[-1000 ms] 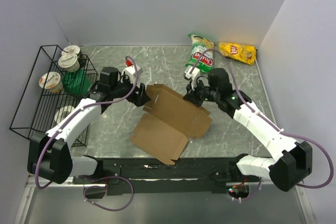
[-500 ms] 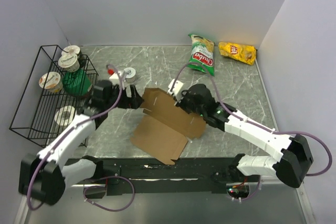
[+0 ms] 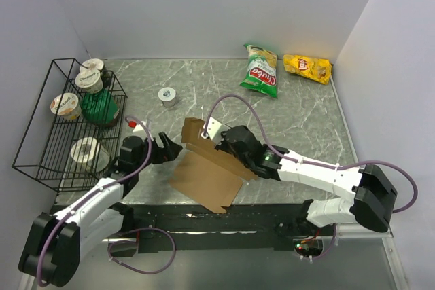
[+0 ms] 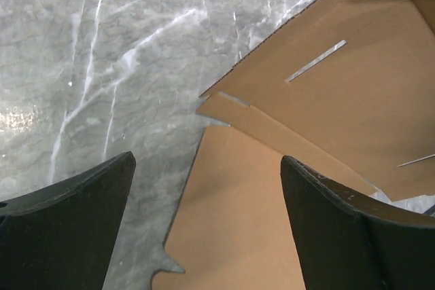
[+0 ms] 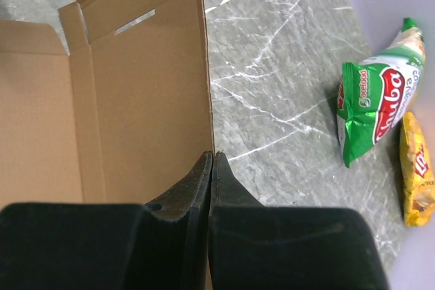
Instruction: Fold the paper box
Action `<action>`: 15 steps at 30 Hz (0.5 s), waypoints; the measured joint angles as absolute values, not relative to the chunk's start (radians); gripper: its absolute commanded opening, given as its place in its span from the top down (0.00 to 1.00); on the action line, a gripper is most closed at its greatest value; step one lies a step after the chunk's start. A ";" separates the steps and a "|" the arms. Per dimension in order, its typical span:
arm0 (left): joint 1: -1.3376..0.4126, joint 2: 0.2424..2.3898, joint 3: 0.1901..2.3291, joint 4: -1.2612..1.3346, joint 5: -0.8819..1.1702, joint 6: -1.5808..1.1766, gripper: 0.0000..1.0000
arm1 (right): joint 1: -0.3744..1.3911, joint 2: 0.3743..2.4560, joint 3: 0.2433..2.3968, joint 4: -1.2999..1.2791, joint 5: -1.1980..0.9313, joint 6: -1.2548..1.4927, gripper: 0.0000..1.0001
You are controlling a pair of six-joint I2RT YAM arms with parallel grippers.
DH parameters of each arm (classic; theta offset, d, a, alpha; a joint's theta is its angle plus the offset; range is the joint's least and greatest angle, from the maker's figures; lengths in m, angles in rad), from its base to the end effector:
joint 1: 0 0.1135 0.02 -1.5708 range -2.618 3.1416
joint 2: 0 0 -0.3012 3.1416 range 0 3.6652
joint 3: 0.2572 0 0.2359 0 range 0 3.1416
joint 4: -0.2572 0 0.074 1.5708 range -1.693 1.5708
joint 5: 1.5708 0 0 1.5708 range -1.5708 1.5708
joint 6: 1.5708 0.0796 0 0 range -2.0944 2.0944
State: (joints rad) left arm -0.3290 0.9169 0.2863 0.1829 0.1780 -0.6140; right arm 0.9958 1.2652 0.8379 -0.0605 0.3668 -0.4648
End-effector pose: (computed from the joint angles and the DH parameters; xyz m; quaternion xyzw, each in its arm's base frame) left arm 0.1788 -0.0759 0.2006 -0.0729 0.8413 -0.3079 0.4383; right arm 0.1832 0.2303 0.2913 -0.4920 0.6904 -0.0178 0.5300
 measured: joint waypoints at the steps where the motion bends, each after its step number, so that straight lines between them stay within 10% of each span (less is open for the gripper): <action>1: -0.329 0.917 0.269 0.216 0.178 -0.614 0.11 | 1.001 1.271 0.838 -0.057 0.379 -0.462 1.00; 15: -0.331 1.209 0.186 0.682 0.262 -0.559 0.29 | 1.029 1.293 0.830 -0.015 0.440 -0.381 1.00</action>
State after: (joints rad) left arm -0.3305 1.2091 0.1856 0.6815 0.2619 -0.5594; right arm 1.0286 1.2934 0.8295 -0.0147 0.4397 -0.3813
